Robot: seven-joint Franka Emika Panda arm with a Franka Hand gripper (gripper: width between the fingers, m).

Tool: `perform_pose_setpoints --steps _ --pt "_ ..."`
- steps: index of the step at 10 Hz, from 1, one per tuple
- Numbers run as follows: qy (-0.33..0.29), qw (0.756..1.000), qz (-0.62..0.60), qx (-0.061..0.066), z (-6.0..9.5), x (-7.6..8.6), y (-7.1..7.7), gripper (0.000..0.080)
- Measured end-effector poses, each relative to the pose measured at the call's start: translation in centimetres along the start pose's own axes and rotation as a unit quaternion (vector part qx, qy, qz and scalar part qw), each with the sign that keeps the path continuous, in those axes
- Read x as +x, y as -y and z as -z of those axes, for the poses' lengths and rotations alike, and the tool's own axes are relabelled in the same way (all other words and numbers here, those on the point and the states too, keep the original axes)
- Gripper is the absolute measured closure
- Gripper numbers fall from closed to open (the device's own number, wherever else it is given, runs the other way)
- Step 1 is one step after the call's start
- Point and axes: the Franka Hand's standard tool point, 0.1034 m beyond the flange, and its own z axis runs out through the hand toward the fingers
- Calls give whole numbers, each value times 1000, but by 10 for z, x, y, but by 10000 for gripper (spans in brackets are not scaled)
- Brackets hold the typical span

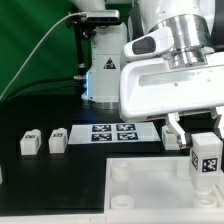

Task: Assemble one leg

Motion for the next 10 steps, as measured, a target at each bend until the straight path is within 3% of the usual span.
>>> perform_pose_setpoints --steps 3,10 --pt "6 1000 -1 1 -10 -6 0 506" --pt "-4 1000 0 1 -12 -7 2 506"
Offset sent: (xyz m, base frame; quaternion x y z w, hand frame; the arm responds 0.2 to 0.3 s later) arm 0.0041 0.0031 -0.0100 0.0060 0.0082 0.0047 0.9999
